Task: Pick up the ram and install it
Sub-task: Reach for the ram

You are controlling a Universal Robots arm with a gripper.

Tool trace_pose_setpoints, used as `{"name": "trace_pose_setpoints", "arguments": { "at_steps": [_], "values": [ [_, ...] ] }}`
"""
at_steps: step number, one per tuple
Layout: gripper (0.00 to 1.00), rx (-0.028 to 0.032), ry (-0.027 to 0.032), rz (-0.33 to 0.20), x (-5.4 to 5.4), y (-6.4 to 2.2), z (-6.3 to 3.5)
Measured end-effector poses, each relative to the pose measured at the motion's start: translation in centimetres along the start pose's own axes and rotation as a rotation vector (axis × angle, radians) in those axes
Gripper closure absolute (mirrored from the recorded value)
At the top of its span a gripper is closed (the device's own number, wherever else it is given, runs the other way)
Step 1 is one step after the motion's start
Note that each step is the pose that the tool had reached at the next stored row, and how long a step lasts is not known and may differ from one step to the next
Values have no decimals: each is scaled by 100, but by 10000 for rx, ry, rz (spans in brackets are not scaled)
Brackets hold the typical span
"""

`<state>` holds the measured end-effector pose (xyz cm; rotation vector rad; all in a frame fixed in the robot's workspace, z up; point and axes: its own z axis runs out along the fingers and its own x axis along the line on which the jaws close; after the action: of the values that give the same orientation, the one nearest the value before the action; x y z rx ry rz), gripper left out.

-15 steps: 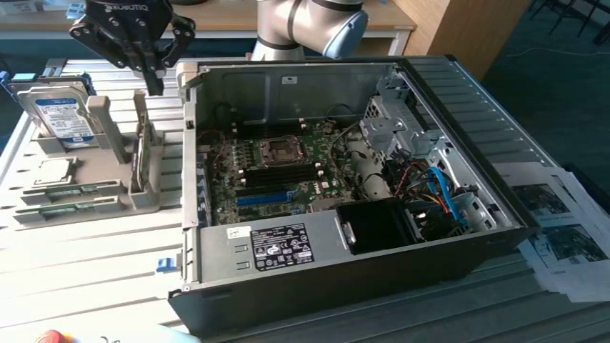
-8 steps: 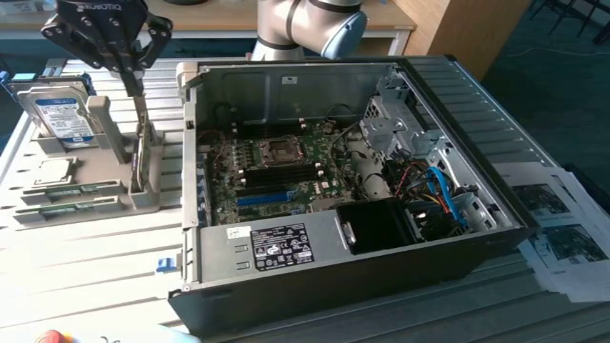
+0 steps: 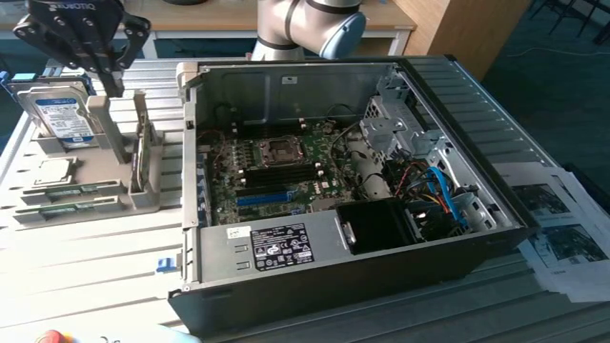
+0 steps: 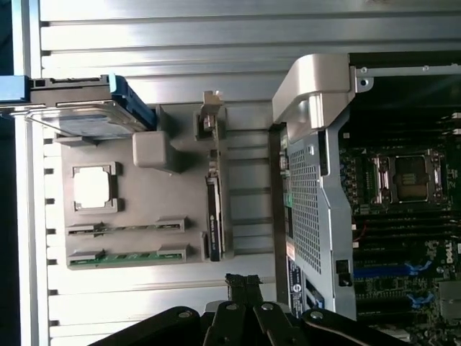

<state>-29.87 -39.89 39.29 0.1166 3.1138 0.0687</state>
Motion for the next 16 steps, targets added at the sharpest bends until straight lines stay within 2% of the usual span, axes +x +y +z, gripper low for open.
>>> {"name": "trace_pose_setpoints", "arguments": {
  "at_steps": [16],
  "values": [
    [90, 7, -2, -1, 491, -39, -11]
  ]
}}
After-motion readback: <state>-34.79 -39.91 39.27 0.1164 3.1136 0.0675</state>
